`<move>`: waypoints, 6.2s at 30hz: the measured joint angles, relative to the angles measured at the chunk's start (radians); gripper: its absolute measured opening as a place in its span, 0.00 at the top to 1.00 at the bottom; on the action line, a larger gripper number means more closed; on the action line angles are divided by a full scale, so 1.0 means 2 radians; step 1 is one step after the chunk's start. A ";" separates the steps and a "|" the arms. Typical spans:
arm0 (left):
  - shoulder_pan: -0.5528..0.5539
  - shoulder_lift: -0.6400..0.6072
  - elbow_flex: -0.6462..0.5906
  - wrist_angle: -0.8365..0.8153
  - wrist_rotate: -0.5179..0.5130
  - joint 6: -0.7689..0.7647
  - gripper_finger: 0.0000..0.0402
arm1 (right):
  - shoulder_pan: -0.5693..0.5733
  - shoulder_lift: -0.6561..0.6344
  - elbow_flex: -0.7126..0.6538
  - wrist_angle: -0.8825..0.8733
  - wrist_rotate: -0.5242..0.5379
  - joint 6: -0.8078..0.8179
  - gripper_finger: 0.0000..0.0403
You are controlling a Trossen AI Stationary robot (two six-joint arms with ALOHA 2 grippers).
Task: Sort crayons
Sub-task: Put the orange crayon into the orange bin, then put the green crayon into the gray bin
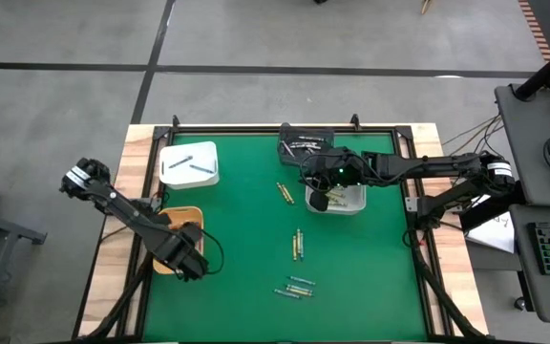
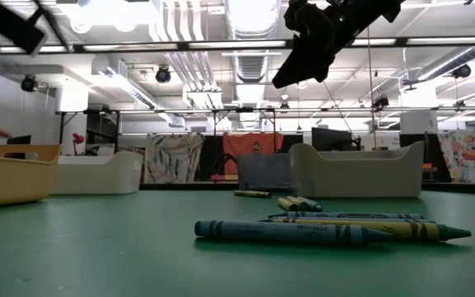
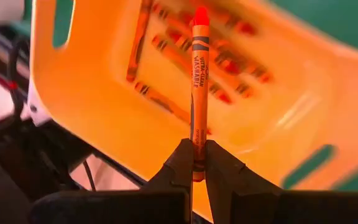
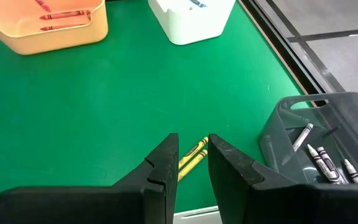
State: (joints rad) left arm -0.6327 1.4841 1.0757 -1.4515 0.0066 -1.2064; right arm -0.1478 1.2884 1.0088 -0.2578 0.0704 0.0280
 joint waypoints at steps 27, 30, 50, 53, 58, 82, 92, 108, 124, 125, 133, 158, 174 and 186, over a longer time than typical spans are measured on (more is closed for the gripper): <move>-0.002 -0.019 0.023 0.011 -0.195 -0.030 0.83 | 0.001 0.010 0.034 -0.044 0.000 0.104 0.83; -0.002 -0.020 0.053 0.027 -0.279 0.020 0.84 | 0.002 0.032 0.059 -0.070 0.000 0.113 0.83; -0.001 -0.137 0.041 0.070 -0.498 0.142 0.99 | 0.003 0.243 0.276 -0.162 0.005 -0.044 0.83; -0.001 -0.146 0.039 0.081 -0.523 0.141 0.99 | 0.003 0.261 0.283 -0.176 0.005 -0.109 0.83; -0.001 -0.148 0.038 0.088 -0.559 0.141 0.99 | 0.001 0.279 0.281 -0.184 0.005 -0.181 0.83; 0.000 -0.145 0.037 0.087 -0.654 0.166 0.99 | -0.007 0.376 0.287 -0.159 0.070 -0.078 0.65; 0.000 -0.145 0.037 0.086 -0.653 0.167 0.99 | -0.027 0.392 0.288 -0.160 0.067 -0.031 0.67; 0.000 -0.145 0.037 0.086 -0.652 0.171 0.99 | -0.023 0.403 0.288 -0.167 0.017 -0.013 0.73; 0.000 -0.145 0.037 0.087 -0.652 0.176 0.99 | 0.003 0.403 0.288 -0.161 -0.038 0.004 0.93; 0.000 -0.145 0.037 0.087 -0.652 0.176 0.99 | 0.004 0.403 0.288 -0.159 -0.040 0.003 0.95; 0.000 -0.145 0.037 0.087 -0.652 0.178 0.99 | 0.010 0.397 0.288 -0.150 -0.083 0.005 0.98; 0.000 -0.145 0.037 0.111 -0.652 0.176 0.99 | 0.025 0.179 0.223 -0.417 -0.065 -0.065 0.98; 0.006 -0.145 0.037 0.197 -0.619 0.248 1.00 | -0.051 0.095 0.039 -0.273 -0.047 -0.077 0.81; 0.086 -0.100 0.037 0.401 -0.448 0.519 1.00 | -0.057 0.064 0.032 -0.254 -0.048 -0.053 0.63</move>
State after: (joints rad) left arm -0.4600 1.2836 1.1492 -0.6500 -0.8893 -0.1679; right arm -0.2624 1.4173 1.0735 -0.7668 -0.0263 -0.0786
